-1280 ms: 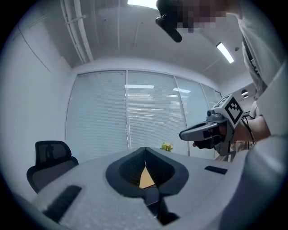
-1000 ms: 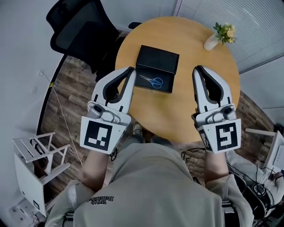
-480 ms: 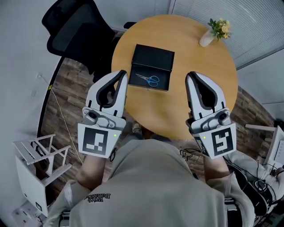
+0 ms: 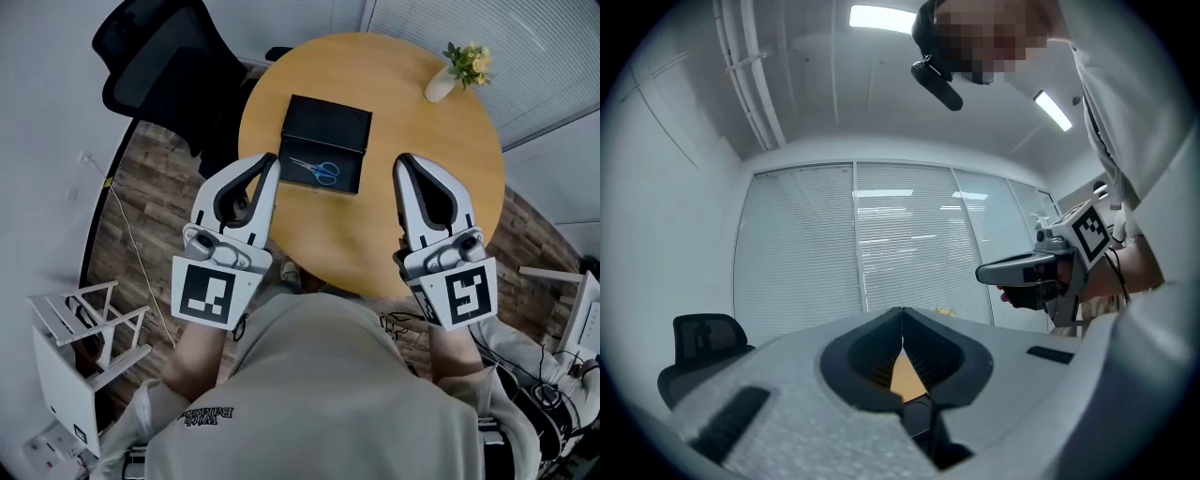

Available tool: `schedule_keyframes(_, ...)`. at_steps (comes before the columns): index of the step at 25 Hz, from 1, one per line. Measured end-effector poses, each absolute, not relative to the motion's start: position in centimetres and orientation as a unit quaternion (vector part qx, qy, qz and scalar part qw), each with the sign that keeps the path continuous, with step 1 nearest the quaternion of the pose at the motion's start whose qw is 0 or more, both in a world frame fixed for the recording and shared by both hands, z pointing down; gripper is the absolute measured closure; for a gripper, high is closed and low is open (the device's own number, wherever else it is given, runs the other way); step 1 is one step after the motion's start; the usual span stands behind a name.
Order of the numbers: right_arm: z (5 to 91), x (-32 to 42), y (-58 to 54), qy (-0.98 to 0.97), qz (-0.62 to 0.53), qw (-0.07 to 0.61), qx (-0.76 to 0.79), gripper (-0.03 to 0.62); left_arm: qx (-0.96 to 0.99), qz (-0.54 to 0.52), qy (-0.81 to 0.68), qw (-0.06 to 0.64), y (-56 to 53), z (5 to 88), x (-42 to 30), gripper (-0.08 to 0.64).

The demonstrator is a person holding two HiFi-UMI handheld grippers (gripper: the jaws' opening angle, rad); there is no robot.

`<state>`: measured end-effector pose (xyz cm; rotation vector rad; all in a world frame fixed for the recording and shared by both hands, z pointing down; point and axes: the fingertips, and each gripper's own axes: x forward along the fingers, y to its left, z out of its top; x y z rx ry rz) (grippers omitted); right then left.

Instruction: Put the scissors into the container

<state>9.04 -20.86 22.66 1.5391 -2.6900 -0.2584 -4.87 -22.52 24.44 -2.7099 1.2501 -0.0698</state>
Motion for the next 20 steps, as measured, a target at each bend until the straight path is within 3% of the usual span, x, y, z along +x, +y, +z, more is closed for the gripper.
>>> schedule_keyframes(20, 22.7, 8.1, -20.0, -0.868, -0.088, 0.024, 0.488, 0.561, -0.909, -0.016, 0.410, 0.072, -20.9, 24.0, -4.6, 0.538)
